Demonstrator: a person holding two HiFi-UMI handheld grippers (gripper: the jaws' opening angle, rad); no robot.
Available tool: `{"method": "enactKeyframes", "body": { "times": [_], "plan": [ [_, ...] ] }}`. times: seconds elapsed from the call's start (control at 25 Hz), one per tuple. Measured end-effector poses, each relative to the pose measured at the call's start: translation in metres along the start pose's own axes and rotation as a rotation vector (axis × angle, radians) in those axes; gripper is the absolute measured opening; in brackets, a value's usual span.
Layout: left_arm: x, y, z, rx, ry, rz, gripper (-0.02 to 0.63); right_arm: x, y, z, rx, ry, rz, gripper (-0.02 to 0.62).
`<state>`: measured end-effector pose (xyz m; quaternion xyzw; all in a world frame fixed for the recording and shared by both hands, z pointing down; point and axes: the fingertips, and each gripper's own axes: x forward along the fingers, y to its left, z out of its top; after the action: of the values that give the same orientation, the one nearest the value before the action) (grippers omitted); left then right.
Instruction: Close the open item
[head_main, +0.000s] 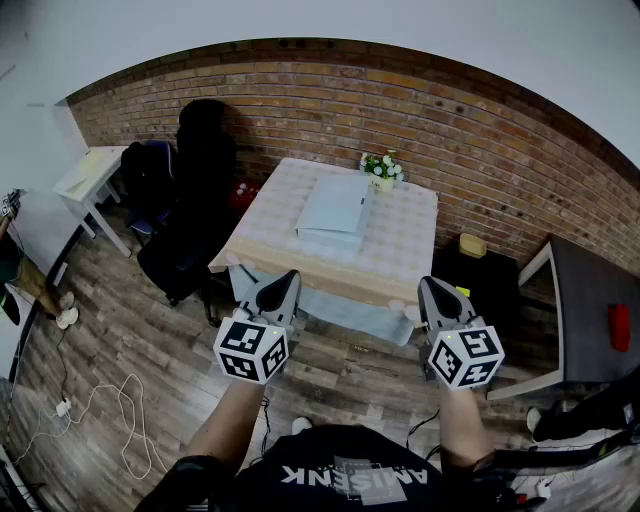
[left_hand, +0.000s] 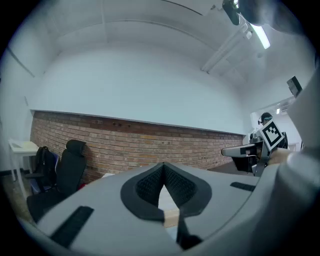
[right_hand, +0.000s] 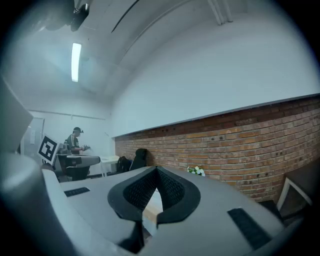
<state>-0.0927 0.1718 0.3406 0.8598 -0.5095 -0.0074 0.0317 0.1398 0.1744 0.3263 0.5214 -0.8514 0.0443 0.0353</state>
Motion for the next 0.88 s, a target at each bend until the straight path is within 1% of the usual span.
{"method": "enactKeyframes", "body": {
  "times": [0.4,0.64,0.88],
  "plan": [
    [0.010,0.002,0.005,0.007,-0.005,0.000,0.012,0.005,-0.009,0.002,0.008,0.005,-0.015,0.040],
    [0.010,0.000,0.003,0.006,-0.005,-0.012,0.012,0.003,-0.013,0.003,0.063,-0.024,-0.023,0.041],
    [0.006,0.012,0.000,-0.008,-0.003,-0.013,0.012,0.012,-0.003,0.002,0.066,-0.015,-0.021,0.043]
  ]
}}
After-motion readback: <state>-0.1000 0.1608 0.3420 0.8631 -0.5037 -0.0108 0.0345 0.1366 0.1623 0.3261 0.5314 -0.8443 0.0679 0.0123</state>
